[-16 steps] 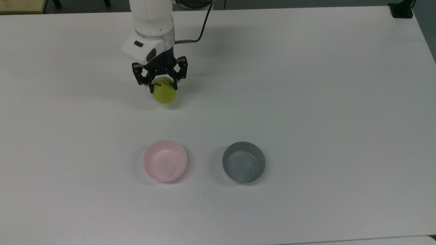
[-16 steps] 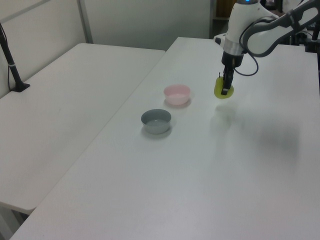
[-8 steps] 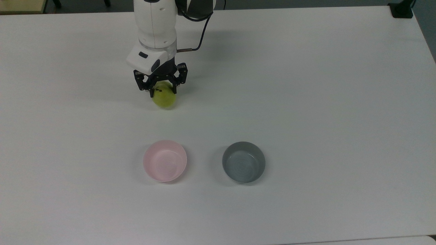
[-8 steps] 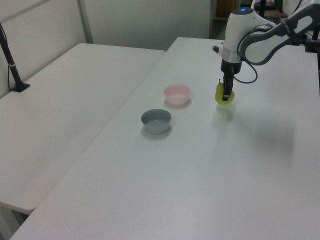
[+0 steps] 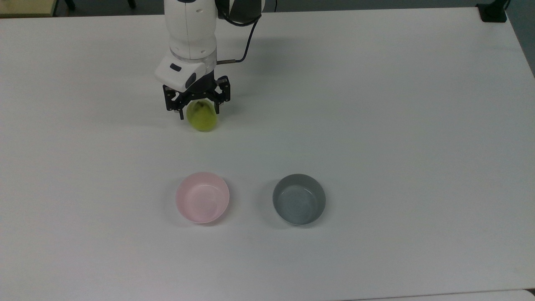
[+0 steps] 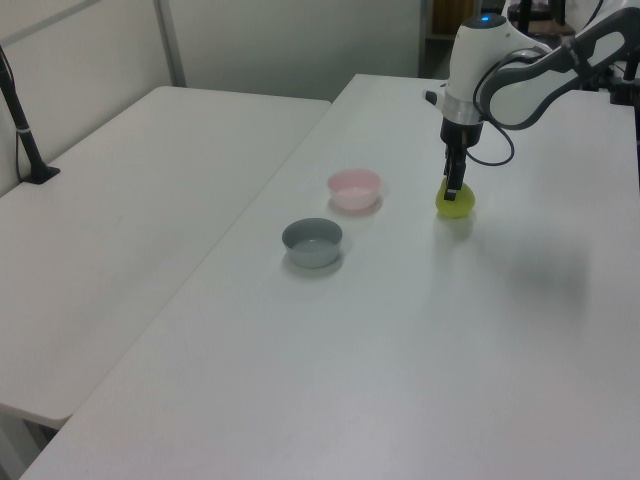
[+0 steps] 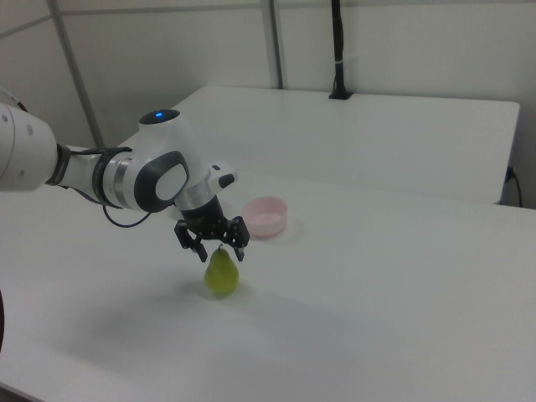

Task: Pick up a pear from the bowl
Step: 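Open the gripper to release the pear and raise the gripper away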

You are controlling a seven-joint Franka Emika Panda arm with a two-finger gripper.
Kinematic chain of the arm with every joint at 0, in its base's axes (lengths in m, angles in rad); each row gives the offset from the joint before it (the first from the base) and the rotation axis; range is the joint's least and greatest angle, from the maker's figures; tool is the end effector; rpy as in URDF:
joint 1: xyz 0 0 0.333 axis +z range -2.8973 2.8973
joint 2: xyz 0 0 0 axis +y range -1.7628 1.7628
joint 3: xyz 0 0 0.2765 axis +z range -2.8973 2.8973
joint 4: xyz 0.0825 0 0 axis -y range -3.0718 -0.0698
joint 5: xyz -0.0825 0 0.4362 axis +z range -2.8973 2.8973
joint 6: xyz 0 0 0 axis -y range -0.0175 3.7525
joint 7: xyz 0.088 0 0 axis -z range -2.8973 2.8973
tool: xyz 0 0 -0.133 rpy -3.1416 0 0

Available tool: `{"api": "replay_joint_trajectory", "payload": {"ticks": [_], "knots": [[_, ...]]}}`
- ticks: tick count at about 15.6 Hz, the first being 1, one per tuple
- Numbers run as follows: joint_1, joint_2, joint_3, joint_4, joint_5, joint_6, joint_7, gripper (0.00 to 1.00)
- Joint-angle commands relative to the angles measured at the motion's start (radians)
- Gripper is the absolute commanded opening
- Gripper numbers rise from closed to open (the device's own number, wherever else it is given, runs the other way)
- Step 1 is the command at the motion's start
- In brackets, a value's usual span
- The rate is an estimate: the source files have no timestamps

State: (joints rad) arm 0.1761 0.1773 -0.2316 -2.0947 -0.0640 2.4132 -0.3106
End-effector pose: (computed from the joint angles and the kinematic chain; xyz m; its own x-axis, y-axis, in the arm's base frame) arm 0.6216 -0.0369 0.2560 0.9458 0.3064 0.1080 0.2923 -0.9476 0.1286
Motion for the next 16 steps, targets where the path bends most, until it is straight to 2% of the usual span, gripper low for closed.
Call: {"api": "replay_joint_trajectory", "payload": {"ticks": [1, 4, 8, 11, 13, 16], "knots": [[0.003, -0.01, -0.003, 0.012, -0.014, -0.009, 0.011, 1.0], [0.002, -0.022, -0.003, 0.096, -0.002, -0.154, 0.015, 1.0], [-0.01, -0.041, -0.003, 0.356, 0.047, -0.527, 0.117, 1.0], [-0.039, -0.055, 0.008, 0.513, 0.081, -0.745, 0.233, 1.0], [-0.072, -0.08, 0.035, 0.544, 0.079, -0.805, 0.297, 1.0], [-0.145, -0.119, 0.093, 0.536, 0.079, -0.818, 0.306, 1.0]]}}
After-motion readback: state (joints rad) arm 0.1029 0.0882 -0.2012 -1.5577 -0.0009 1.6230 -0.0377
